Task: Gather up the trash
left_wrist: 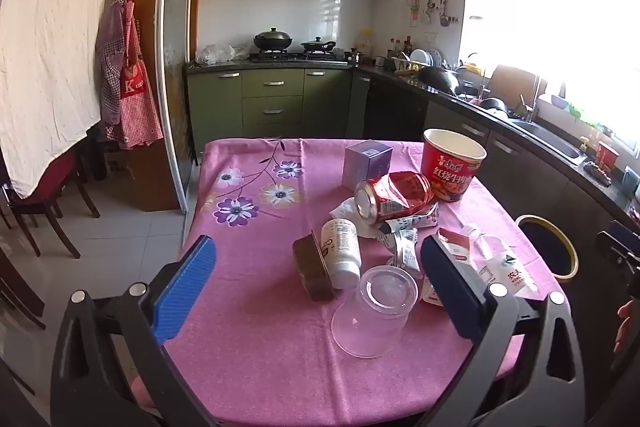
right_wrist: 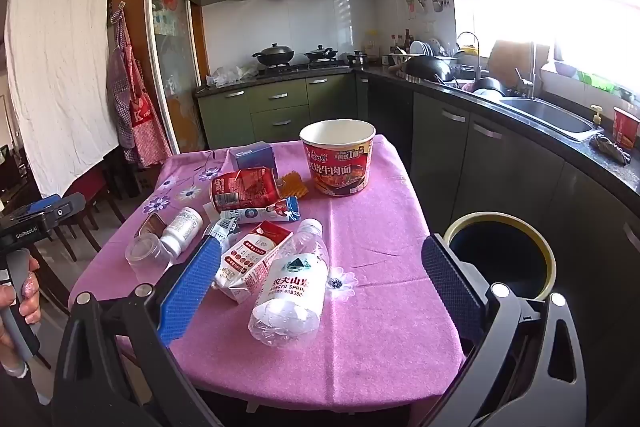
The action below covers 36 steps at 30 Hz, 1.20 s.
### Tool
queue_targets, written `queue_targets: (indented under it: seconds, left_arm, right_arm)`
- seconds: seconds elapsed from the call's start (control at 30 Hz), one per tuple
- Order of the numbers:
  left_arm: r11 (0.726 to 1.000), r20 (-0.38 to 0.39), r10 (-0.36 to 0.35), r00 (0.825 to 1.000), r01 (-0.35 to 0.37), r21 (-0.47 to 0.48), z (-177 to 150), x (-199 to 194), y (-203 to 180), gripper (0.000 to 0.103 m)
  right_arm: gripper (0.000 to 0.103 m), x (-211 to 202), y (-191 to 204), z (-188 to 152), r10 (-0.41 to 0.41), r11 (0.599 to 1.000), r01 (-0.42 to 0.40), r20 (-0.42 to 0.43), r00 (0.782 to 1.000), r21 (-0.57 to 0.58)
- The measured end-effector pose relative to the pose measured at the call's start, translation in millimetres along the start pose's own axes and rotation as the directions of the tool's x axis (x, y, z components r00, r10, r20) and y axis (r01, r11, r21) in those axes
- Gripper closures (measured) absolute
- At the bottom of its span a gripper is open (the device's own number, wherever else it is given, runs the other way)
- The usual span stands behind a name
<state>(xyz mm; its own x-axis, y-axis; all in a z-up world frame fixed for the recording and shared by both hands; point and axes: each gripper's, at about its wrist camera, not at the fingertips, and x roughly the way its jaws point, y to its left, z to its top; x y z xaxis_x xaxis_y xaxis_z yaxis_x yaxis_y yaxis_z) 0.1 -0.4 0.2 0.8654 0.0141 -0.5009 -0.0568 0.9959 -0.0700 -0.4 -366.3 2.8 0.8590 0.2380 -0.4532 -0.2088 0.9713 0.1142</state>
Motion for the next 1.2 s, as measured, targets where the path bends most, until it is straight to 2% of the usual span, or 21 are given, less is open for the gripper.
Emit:
queue_targets:
  seconds: [0.4,1.2]
  left_arm:
    - [0.999,0.005,-0.008,1.000,0.008,0.046,3,3,-10,0.006]
    - [0.998,0.009,-0.024,1.000,0.023,0.051,9,3,-16,0.006]
  right_arm:
    - [0.004,7,-5,-1,-0.002,1.000,0.002,-0.013,1.000,0.006]
    - [0.004,10,-3,-3,-0.006,1.000,0.006,-0.026,1.000,0.014]
